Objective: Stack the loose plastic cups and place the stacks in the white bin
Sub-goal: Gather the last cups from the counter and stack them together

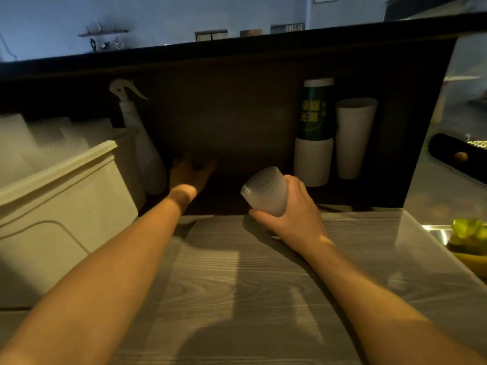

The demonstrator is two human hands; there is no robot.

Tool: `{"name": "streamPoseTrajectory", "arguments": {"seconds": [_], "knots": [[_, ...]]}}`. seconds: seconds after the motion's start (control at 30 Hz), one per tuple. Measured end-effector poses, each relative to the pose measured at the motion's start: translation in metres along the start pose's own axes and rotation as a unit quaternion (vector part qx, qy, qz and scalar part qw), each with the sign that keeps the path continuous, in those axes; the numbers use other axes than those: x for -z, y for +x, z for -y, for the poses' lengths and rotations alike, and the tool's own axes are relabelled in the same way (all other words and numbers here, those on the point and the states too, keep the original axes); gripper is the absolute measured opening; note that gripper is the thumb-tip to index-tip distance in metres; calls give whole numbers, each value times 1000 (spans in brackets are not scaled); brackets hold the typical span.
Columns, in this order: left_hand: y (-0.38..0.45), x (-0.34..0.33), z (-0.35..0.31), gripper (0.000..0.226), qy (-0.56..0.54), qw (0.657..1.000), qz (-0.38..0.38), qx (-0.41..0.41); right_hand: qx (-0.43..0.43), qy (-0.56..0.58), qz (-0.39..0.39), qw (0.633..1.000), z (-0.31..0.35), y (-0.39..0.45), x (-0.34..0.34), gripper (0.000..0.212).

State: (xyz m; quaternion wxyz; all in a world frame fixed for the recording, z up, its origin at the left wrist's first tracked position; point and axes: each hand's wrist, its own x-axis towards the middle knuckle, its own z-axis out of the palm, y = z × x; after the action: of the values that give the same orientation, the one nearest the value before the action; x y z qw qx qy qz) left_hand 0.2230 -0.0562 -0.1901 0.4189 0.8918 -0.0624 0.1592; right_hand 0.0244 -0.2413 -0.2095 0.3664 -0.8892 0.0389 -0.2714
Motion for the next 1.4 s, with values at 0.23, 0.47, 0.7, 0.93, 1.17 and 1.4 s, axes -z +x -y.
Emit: {"name": "streamPoseTrajectory", "arguments": {"seconds": [0.23, 0.47, 0.7, 0.93, 1.17, 1.4], "knots": [[24, -17, 14, 88, 91, 996, 9, -6, -12, 5, -9, 1000, -3, 1, -2, 80], [22, -19, -12, 79, 40, 998, 48, 24, -13, 0, -4, 1000, -3, 2, -1, 79], [14, -27, -30, 55, 81, 994, 75, 20, -14, 0, 6, 1000, -3, 2, 1, 80], [-35, 8, -53, 53, -272, 952, 52, 131, -6, -4, 10, 1000, -1, 1, 3, 81], [-101, 58, -65, 44, -329, 943, 50, 16, 36, -13, 9, 999, 7, -6, 2, 89], [-154, 67, -54, 88, -246, 963, 72, -78, 116, 14, 24, 993, 19, -18, -3, 85]]}}
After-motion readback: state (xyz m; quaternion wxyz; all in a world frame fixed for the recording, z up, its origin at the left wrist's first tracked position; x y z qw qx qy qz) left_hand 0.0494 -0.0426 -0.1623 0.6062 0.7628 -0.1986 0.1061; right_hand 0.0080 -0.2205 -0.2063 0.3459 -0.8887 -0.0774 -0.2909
